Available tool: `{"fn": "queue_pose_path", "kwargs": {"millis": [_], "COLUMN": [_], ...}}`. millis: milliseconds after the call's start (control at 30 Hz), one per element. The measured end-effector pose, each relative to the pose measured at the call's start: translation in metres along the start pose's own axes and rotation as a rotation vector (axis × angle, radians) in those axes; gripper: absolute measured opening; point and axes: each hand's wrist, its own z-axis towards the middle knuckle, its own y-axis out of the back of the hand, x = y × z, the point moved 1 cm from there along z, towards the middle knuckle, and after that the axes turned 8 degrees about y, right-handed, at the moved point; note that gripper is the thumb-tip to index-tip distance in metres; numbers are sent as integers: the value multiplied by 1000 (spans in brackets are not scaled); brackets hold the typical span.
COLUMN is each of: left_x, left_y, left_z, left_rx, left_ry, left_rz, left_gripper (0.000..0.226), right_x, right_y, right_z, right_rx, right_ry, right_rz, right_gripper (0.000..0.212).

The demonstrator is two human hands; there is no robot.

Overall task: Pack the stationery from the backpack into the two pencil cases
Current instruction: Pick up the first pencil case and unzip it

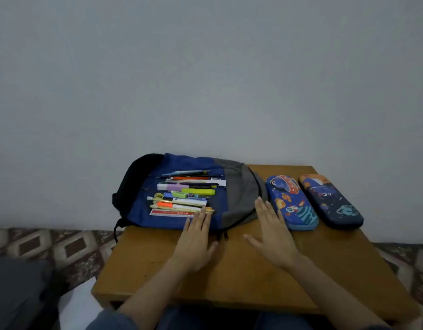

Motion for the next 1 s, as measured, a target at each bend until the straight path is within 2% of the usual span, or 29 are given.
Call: {"fn": "queue_pose_path", "kwargs": {"millis": [100,233,267,333,400,700,1000], "left_x": [3,5,6,6,6,8,-2], "left_y": [-14,-30,-34,-44,-47,-48,-45], "left_z": [-8,-12,-13,-15,-16,-15,-11], "left_rx": [86,118,115,118,107,89,73], "left_ry": [20,24,30,34,32,34,100], "left_rz": [8,-14,-9,-13,-1,-65,-44], "left_gripper": [76,77,77,76,76,77,80], "right_x": [3,4,2,-1,-3,-5,-1], "right_y": [-17,-45,-51,-62,-67,-71,-62], "right_z": [-7,-18,-20,-23,-23,-22,-21], "right_rx": [139,248,233,227,198,210,259], "right_ry": [-4,-18,-16,-14,-16,-28,-21], "right_rz": [5,56,50,24,1,-16,37], "right_gripper": [88,89,98,127,135,131,113]}}
